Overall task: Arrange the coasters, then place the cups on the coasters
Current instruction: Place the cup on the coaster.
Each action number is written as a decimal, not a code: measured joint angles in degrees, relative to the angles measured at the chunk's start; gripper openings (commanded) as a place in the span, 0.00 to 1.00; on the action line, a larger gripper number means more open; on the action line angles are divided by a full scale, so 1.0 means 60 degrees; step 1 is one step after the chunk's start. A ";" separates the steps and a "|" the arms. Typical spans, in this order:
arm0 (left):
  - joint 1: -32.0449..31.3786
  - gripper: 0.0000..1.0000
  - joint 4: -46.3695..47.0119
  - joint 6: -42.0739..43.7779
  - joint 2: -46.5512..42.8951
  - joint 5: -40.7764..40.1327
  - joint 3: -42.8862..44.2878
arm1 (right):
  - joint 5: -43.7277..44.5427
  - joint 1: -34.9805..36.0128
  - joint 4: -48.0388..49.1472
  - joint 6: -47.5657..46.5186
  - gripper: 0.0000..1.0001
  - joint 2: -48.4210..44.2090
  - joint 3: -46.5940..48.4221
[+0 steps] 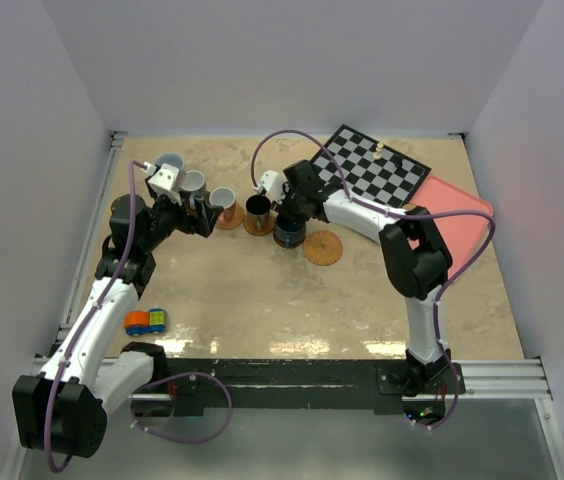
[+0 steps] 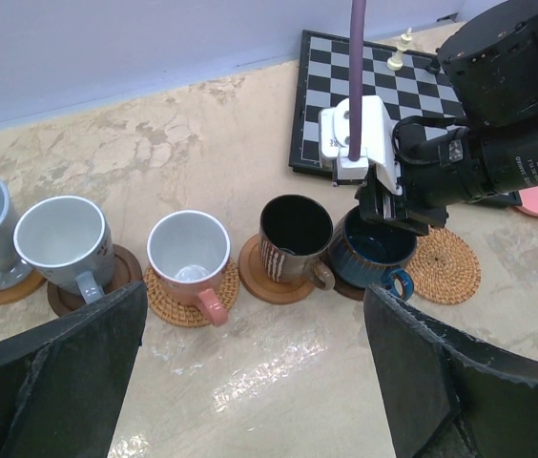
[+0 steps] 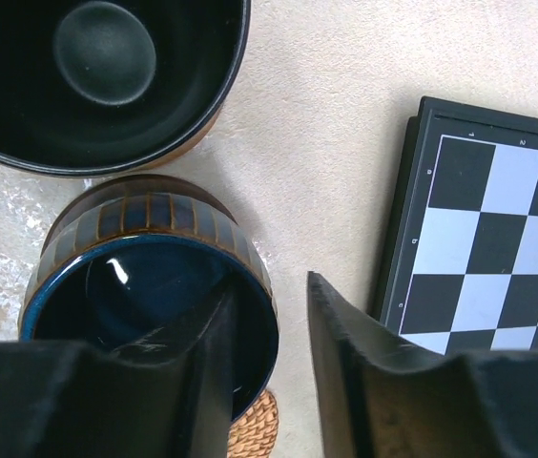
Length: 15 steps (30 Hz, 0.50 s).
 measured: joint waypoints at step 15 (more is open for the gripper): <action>0.0000 1.00 0.0000 0.0000 0.0025 0.0029 0.0000 | 0.0047 0.0000 0.0280 0.0306 0.55 -0.0696 -0.0036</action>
